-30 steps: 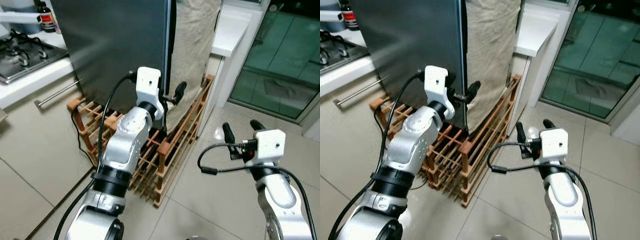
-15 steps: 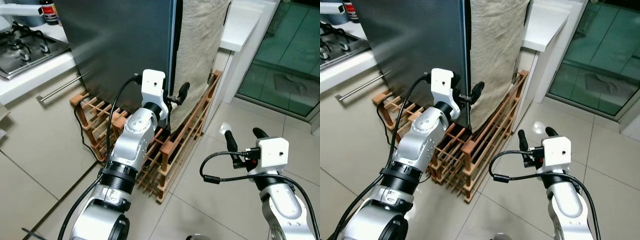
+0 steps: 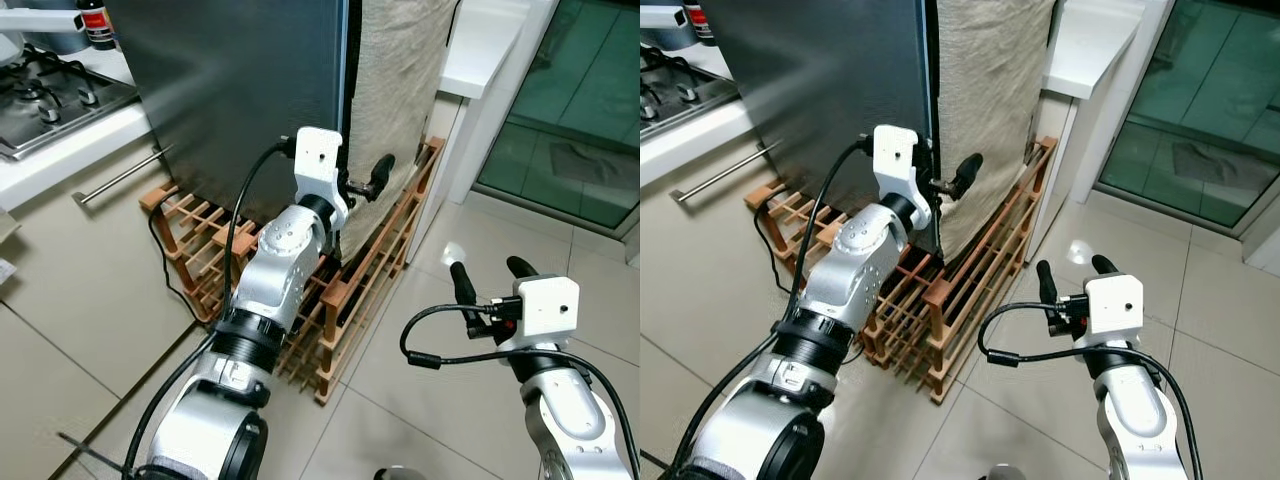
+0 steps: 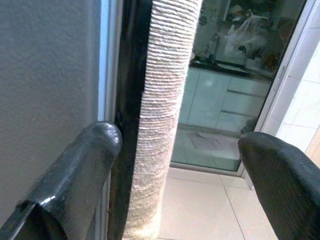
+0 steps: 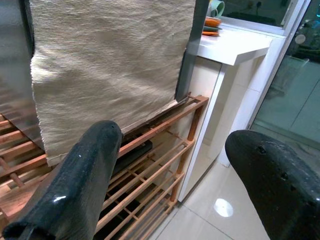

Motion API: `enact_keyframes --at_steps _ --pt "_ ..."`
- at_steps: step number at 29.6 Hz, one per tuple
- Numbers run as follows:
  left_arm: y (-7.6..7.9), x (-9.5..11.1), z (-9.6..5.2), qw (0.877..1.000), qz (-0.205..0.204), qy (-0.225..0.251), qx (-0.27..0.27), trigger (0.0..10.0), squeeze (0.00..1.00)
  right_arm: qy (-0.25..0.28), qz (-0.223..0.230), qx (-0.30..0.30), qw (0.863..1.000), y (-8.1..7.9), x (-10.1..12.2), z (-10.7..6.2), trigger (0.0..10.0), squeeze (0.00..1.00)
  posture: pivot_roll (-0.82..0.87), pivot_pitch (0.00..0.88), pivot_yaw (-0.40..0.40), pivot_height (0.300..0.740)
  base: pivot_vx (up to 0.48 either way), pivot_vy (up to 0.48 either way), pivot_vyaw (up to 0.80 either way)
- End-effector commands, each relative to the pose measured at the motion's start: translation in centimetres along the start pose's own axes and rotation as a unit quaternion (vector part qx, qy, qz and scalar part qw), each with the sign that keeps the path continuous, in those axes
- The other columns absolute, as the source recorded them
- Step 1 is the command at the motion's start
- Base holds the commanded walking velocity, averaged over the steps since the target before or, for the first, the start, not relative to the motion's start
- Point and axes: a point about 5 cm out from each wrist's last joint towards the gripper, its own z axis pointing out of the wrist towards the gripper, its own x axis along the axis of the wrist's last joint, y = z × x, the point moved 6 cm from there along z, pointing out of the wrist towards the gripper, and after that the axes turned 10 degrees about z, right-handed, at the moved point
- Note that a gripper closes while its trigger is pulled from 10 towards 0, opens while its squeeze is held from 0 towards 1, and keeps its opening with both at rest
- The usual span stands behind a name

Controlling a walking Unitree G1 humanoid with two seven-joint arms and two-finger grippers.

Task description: Restocking fridge

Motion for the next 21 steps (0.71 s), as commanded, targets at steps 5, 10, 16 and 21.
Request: enact_keyframes --at_steps 5,10,16,21 --pt "0.4 1.1 1.8 1.0 0.013 0.007 0.015 10.0 0.0 0.003 0.005 0.002 1.0 -0.4 0.3 -0.1 10.0 0.27 -0.26 0.062 0.043 0.74 0.0 0.0 0.0" --pt "3.0 1.8 2.6 0.999 -0.023 0.016 -0.021 10.0 0.0 0.003 0.005 0.003 1.0 -0.4 0.3 0.0 10.0 0.27 -0.26 0.062 0.043 0.74 0.0 0.0 0.0" --pt "7.5 3.5 2.4 0.989 -0.066 0.058 -0.122 10.0 0.0 0.004 0.004 0.002 1.0 -0.3 0.4 0.0 10.0 0.27 -0.27 0.062 0.044 0.74 0.0 0.0 0.0" --pt "11.3 5.0 1.1 0.962 -0.114 0.092 -0.232 10.0 0.0 -0.003 0.006 0.005 1.0 -0.2 0.1 0.1 10.0 0.27 -0.27 0.061 0.041 0.74 0.0 0.0 0.0"
